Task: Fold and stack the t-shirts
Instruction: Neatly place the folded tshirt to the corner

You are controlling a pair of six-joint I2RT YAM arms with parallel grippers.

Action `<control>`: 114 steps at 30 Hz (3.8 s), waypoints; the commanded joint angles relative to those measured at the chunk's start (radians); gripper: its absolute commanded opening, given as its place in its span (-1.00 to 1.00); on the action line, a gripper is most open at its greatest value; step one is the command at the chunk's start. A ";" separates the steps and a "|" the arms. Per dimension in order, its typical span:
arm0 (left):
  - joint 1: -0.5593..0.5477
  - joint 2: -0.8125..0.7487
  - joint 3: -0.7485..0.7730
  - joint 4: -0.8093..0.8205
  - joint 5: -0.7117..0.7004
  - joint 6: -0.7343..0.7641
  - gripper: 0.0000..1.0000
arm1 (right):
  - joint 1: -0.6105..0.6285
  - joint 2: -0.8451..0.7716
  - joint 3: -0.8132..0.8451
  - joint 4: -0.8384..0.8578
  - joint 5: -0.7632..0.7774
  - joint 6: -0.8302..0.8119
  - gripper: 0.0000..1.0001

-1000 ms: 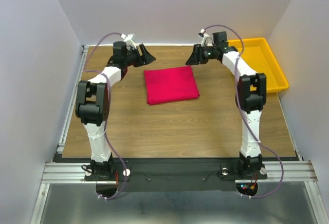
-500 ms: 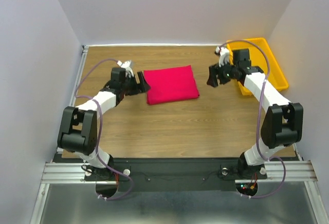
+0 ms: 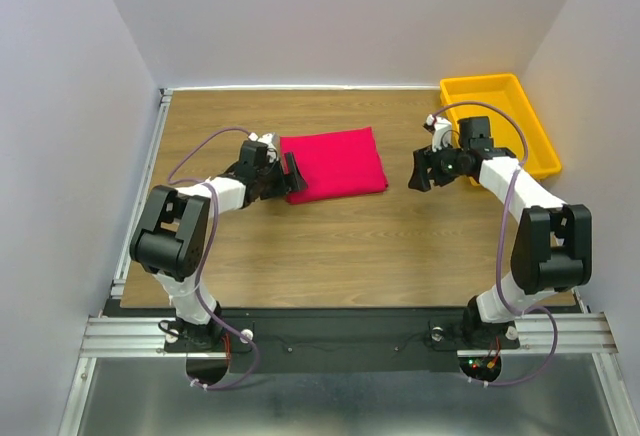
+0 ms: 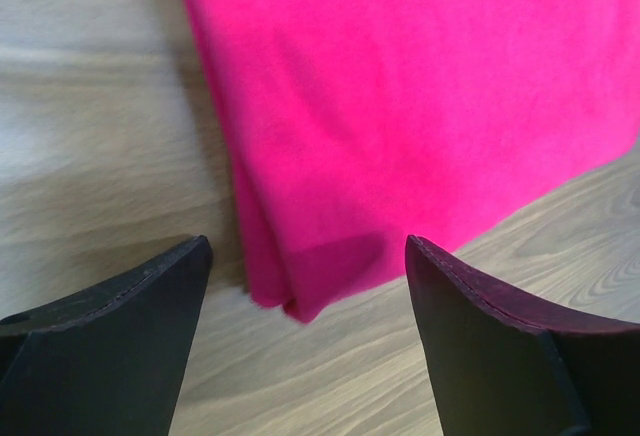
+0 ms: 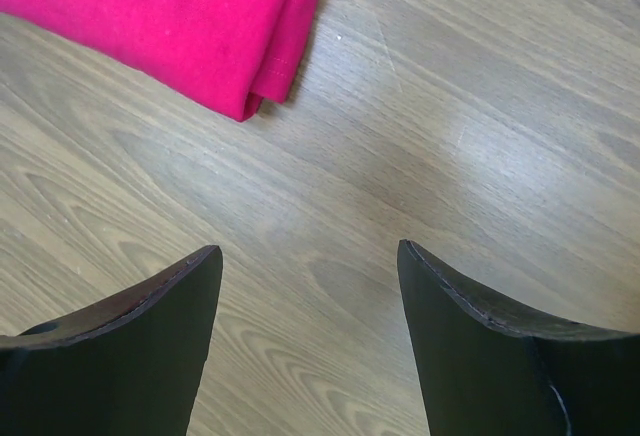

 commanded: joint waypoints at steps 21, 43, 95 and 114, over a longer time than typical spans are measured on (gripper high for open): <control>0.108 0.061 0.116 -0.138 -0.037 0.105 -1.00 | -0.077 -0.069 -0.027 0.071 -0.064 0.004 0.54; 0.543 0.354 0.648 -0.494 -0.346 0.428 -1.00 | -0.089 -0.090 -0.038 0.070 -0.100 0.000 0.54; 0.511 -0.910 -0.217 0.062 0.215 0.195 0.97 | -0.092 -0.454 -0.065 0.071 0.234 0.016 1.00; 0.513 -1.022 -0.237 -0.150 0.012 0.292 0.96 | -0.102 -0.548 -0.156 0.166 0.728 0.403 1.00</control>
